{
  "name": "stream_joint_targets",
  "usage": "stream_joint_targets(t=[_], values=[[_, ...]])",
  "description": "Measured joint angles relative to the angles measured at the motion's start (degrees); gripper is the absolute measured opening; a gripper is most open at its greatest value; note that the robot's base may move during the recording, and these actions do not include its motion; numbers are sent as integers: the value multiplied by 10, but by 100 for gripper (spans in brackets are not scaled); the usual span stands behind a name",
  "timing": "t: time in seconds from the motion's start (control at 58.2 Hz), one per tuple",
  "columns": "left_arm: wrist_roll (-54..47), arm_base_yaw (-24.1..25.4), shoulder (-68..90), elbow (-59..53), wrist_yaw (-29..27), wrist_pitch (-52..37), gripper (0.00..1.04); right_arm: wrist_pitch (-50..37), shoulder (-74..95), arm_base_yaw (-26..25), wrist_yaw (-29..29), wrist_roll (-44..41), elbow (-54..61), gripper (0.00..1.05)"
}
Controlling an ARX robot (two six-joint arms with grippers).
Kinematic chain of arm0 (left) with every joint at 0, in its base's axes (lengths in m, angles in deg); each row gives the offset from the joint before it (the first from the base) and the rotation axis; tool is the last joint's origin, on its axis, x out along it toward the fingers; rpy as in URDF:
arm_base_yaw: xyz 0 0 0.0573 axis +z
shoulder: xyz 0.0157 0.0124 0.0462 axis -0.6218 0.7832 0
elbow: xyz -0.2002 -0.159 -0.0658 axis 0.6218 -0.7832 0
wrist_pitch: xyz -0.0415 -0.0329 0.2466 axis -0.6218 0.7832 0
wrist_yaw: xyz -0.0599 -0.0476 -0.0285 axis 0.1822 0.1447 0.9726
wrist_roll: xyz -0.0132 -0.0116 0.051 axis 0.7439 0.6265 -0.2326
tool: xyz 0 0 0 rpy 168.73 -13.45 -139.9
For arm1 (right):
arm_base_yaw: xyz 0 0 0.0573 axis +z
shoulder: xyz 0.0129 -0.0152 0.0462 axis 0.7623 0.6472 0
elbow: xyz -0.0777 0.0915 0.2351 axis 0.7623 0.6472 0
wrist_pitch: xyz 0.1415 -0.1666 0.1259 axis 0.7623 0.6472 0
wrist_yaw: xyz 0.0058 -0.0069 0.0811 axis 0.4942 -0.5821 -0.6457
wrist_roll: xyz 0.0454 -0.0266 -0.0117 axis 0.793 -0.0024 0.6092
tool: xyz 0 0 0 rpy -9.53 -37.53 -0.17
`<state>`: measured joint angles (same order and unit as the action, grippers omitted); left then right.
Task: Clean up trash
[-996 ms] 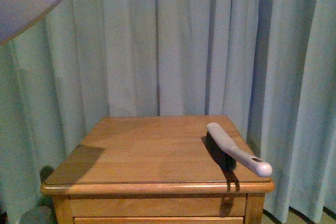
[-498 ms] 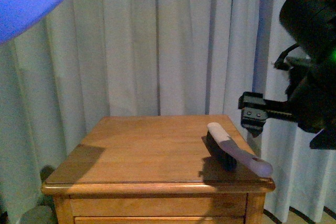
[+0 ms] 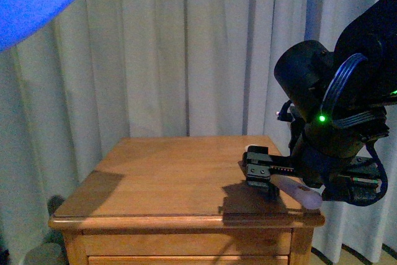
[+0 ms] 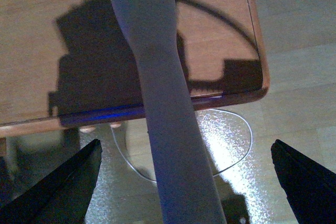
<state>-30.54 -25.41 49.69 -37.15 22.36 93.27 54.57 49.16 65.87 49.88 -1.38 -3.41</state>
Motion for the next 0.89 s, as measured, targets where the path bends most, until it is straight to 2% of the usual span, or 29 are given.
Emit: stream_joint_targets(t=[0.326,0.515,0.807,0.893], values=[[0,0,0,0,0,0,27,-20,26,-3,-10,-11,-1,97],[0,0,0,0,0,0,27,-26,34,-3,-12,-15,-1,72],[0,0,0,0,0,0,27,-30,24,-4,-30,-17,0,27],[0,0,0,0,0,0,27,-30,13,-7,-31,-16,5,20]])
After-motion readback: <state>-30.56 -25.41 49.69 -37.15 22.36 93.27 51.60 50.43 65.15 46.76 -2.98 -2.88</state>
